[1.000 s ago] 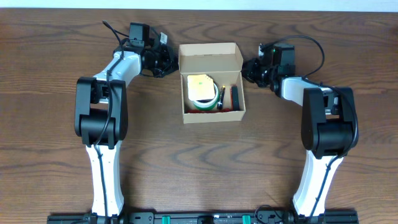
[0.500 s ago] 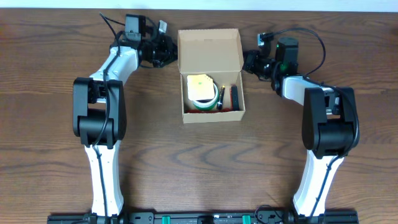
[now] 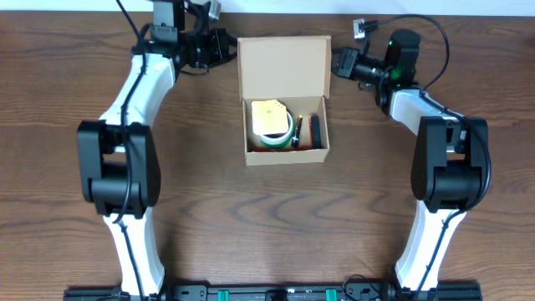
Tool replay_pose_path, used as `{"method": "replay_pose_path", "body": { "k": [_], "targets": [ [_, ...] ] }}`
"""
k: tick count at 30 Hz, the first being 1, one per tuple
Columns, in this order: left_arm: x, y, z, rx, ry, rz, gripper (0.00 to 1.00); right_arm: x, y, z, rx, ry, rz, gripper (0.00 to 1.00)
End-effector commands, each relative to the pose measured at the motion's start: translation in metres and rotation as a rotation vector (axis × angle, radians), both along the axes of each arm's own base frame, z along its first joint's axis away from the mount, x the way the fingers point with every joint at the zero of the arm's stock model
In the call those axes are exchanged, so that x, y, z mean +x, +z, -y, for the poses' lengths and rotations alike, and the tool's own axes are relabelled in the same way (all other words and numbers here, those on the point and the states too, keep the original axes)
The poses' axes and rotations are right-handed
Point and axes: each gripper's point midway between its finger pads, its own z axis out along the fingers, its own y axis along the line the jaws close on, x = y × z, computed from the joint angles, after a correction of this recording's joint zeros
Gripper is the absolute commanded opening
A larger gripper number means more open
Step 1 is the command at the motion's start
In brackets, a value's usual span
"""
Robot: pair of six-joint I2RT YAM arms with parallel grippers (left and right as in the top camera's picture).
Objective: Pack container
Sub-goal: 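Fold the box lid closed with both grippers pushing the flaps over, then press down on the closed lid with both grippers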
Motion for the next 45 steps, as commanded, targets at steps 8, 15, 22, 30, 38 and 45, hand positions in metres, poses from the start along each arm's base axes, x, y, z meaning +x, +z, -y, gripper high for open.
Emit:
{"method": "replay_pose_path", "body": {
  "k": [8, 15, 22, 30, 38, 45],
  "targets": [
    [-0.044, 0.056, -0.005, 0.114, -0.142, 0.159, 0.06, -0.027, 0.043, -0.011, 0.050, 0.187, 0.059, 0.01],
    [-0.084, 0.045, -0.019, 0.288, -0.189, 0.087, 0.06, -0.049, 0.035, -0.016, -0.141, 0.121, -0.014, 0.02],
    [-0.126, 0.027, -0.015, 0.419, -0.322, 0.026, 0.06, -0.098, 0.022, -0.004, -0.545, 0.072, -0.075, 0.01],
    [-0.159, 0.011, -0.024, 0.546, -0.370, -0.100, 0.06, -0.148, 0.034, 0.016, -0.798, 0.029, -0.161, 0.01],
    [-0.180, -0.018, 0.001, 0.523, -0.472, -0.112, 0.06, -0.171, -0.004, 0.012, -0.861, 0.073, -0.222, 0.01],
    [-0.189, -0.049, 0.015, 0.509, -0.485, -0.127, 0.06, -0.180, -0.031, 0.010, -0.856, 0.091, -0.237, 0.01]
  ]
}}
